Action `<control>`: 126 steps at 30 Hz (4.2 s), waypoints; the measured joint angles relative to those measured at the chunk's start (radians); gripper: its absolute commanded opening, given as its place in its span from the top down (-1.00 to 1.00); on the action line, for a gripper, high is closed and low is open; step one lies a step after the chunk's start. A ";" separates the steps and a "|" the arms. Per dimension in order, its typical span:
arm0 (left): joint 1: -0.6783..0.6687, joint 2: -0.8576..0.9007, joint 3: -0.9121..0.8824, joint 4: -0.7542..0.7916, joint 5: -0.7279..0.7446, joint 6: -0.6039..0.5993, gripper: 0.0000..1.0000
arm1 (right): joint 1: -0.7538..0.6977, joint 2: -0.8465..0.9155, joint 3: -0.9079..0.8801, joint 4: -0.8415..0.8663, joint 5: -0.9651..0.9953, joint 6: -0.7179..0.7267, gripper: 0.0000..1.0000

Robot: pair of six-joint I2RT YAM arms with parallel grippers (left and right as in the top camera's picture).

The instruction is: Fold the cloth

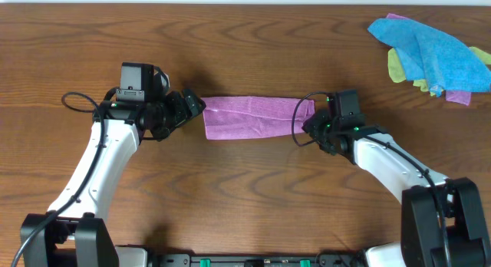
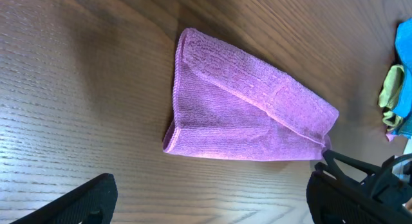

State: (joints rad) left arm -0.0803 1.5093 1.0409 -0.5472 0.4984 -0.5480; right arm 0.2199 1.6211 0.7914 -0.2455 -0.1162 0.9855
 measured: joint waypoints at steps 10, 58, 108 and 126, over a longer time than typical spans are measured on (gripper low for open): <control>0.000 0.000 0.000 0.000 0.030 0.004 -0.91 | 0.000 0.001 -0.014 0.071 0.000 0.003 0.05; 0.000 0.000 0.000 -0.015 0.040 0.031 -0.91 | 0.046 -0.010 -0.029 0.102 0.042 -0.183 0.99; -0.185 0.364 0.000 0.218 -0.061 -0.058 0.88 | 0.127 -0.104 0.068 0.002 0.050 -0.366 0.97; -0.185 0.375 0.000 0.227 -0.061 -0.058 0.89 | 0.233 -0.105 0.177 0.002 0.041 -0.449 0.97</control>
State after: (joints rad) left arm -0.2657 1.8839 1.0412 -0.3199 0.4377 -0.6060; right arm 0.4530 1.5166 0.9684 -0.2440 -0.0753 0.5365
